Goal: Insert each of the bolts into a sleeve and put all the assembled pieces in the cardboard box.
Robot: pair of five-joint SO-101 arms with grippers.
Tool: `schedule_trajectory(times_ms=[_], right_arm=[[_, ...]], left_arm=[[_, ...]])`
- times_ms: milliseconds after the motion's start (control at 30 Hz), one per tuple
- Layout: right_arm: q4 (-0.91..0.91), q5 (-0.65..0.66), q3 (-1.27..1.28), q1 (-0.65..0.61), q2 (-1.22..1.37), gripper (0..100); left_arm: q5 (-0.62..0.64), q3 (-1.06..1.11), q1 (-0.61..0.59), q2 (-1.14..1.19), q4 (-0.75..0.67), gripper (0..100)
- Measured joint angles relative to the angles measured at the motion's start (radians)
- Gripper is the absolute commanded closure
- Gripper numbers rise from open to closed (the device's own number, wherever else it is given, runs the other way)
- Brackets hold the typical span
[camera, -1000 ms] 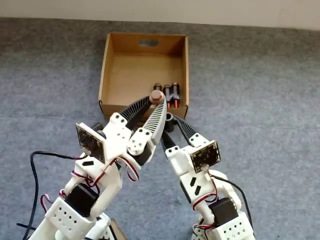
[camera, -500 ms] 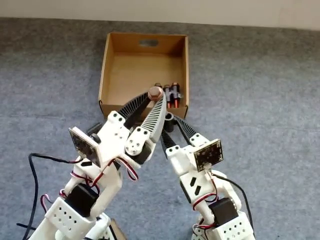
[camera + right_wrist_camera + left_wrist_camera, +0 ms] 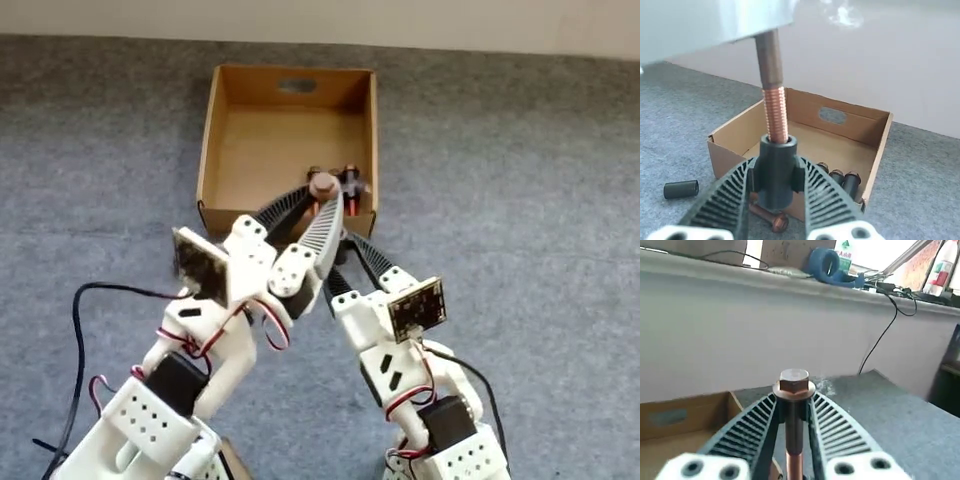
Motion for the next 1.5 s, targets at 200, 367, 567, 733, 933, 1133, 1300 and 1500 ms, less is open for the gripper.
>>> schedule_trajectory(times_ms=[200, 367, 567, 733, 933, 1133, 1300, 1500], right_arm=[[0.0, 0.0, 0.0, 0.0, 0.0, 99.2], [0.0, 0.0, 0.0, -0.002, 0.0, 99.2], [0.0, 0.0, 0.0, 0.011, 0.0, 99.2], [0.0, 0.0, 0.0, 0.011, 0.0, 99.2], [0.0, 0.0, 0.0, 0.02, 0.002, 99.2], [0.0, 0.0, 0.0, 0.031, 0.002, 99.2], [0.0, -0.002, 0.0, 0.031, 0.002, 99.2], [0.0, -0.003, 0.002, 0.029, 0.0, 99.2]], left_arm=[[0.002, 0.0, 0.0, 0.015, 0.0, 99], [0.002, -0.02, 0.002, 0.015, 0.094, 99], [0.002, -0.106, 0.005, 0.015, 0.292, 99], [0.002, -0.112, 0.005, 0.017, 0.308, 99], [0.003, -0.129, 0.005, 0.114, 0.308, 99], [0.003, -0.172, 0.005, 0.189, 0.311, 99], [0.003, -0.192, 0.005, 0.189, 0.385, 99], [-0.037, -0.233, 0.005, 0.17, 0.506, 90]])
